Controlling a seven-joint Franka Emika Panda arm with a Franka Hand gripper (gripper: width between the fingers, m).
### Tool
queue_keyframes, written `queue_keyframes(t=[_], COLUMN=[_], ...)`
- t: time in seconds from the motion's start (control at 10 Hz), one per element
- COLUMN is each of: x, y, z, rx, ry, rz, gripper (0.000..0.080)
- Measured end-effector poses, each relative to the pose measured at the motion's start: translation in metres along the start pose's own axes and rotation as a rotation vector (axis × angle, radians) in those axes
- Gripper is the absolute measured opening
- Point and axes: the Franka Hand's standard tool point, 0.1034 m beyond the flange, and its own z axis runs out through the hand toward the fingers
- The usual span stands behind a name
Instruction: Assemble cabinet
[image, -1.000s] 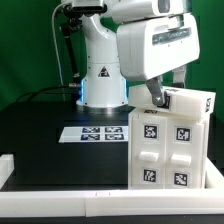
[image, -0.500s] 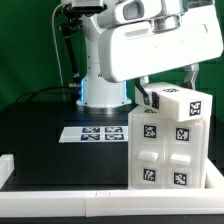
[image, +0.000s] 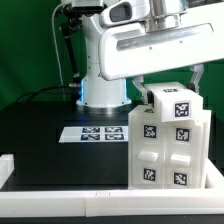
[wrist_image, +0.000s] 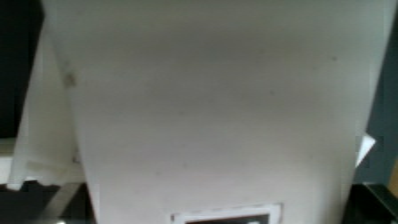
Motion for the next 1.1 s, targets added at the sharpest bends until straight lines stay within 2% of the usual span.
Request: queue_keyframes(t=[0.4,0.6,0.8,1.0,1.1], x=[0.0006,-0.0007,-0.004,-0.0058,-0.0059], y=[0.0004,0.002,0.0001,-0.0023,-0.003], z=[-0.0002,-0.0005,0.0003,0.0016,0.0013], rx=[0.0,0.032,0.046,0.078,0.081], ry=[0.003,0.037,0.042,0.022,0.014], rz=[0.234,0.513,0.711,1.0,1.092], gripper=[0.0558,0.0558,0.056,0.056,0.056])
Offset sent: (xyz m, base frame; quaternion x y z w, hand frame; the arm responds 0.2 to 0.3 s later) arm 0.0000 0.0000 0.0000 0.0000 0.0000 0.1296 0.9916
